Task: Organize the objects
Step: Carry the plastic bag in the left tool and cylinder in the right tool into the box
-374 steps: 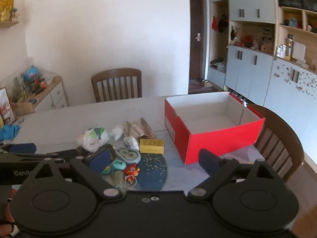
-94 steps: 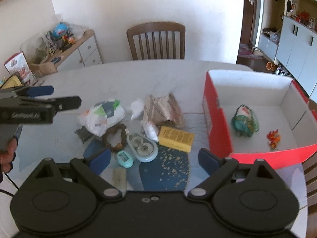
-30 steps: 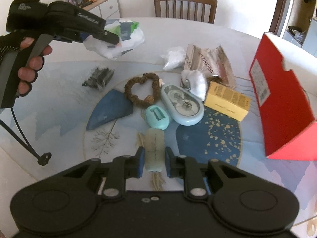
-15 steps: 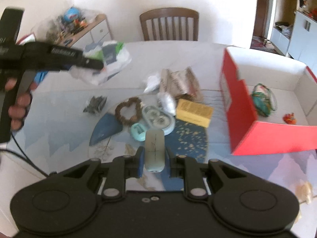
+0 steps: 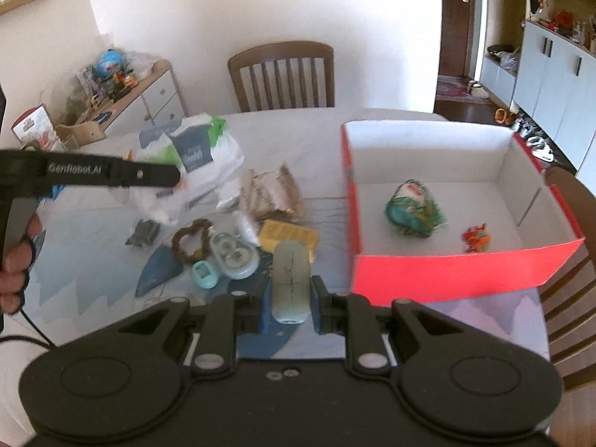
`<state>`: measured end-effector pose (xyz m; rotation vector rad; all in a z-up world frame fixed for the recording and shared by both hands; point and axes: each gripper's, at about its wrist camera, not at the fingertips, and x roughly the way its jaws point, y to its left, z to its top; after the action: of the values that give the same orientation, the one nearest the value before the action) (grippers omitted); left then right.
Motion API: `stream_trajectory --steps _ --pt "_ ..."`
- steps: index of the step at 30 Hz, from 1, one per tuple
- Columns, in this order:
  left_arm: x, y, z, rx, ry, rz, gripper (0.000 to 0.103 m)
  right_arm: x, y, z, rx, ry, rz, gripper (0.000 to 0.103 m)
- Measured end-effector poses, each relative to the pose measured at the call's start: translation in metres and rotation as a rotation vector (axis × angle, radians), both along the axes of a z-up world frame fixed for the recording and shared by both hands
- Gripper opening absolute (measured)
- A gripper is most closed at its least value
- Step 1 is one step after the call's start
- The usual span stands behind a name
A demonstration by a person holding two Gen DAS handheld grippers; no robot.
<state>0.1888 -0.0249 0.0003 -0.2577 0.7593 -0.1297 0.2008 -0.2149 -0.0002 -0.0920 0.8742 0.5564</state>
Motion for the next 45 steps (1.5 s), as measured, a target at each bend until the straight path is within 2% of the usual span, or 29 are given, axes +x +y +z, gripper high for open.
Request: stream_trajectory --steps 14,29,36,45 --pt "0.037 -0.090 0.001 0.004 0.006 -0.101 0.030 0.043 -0.070 0.013 -0.010 -0.030 -0.059 0.019" --pt "0.090 -0.154 -0.014 0.029 0.061 -0.132 0.030 0.104 -0.131 0.005 -0.021 -0.020 -0.102 0.019" --pt "0.122 -0.178 -0.025 0.051 0.098 -0.137 0.030 0.136 -0.145 -0.007 -0.026 -0.007 -0.117 0.019" --pt "0.152 -0.208 -0.057 0.114 0.183 -0.149 0.030 0.176 -0.152 -0.042 -0.060 0.064 -0.131 0.020"
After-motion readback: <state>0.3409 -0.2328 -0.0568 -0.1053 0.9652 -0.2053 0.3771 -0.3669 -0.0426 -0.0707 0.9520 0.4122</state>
